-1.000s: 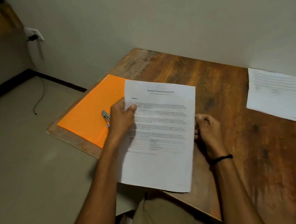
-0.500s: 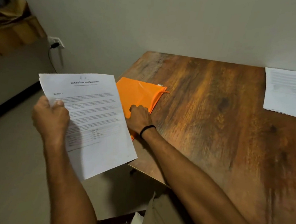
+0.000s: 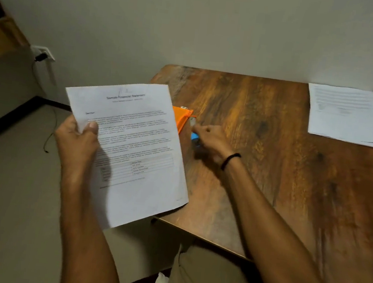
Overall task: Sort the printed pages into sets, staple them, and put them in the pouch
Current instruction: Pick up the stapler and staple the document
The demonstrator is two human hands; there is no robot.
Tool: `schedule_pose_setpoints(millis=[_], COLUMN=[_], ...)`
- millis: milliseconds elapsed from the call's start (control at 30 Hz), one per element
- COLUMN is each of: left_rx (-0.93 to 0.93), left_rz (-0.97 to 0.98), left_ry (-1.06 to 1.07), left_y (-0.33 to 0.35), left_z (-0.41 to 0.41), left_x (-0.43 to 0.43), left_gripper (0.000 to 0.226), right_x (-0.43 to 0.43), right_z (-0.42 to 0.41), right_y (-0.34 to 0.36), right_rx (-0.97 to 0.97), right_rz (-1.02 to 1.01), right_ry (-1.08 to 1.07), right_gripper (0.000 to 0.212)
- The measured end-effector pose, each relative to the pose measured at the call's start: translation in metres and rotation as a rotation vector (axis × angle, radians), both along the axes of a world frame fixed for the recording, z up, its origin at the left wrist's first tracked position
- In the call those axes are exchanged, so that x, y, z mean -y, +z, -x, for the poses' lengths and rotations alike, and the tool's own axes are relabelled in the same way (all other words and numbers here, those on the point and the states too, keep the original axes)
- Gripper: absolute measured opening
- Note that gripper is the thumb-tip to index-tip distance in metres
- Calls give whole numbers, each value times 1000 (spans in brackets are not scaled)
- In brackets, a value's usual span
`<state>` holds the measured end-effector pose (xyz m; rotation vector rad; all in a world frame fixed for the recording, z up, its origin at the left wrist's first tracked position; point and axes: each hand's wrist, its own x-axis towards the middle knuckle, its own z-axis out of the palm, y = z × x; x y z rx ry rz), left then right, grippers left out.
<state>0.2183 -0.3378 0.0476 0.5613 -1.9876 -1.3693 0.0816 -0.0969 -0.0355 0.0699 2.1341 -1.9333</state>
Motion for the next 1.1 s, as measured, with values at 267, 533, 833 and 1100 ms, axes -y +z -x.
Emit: schedule_pose_setpoints(millis=[267, 533, 833, 1100], left_rx=[54, 242, 302, 220], left_rz=[-106, -158, -277, -189], left_ry=[-445, -755, -841, -815], left_y=[-57, -93, -117, -126], left_z=[97, 117, 119, 119], left_x=[-121, -240, -258, -261], left_gripper=[26, 16, 18, 25], right_x=[-174, -247, -209, -158], right_z=[-10, -20, 19, 50], right_y=[30, 49, 36, 11], right_rx=[66, -131, -138, -311], right_rz=[724, 641, 716, 194], right_ry=[-455, -759, -594, -463], right_gripper=[20, 10, 11, 44])
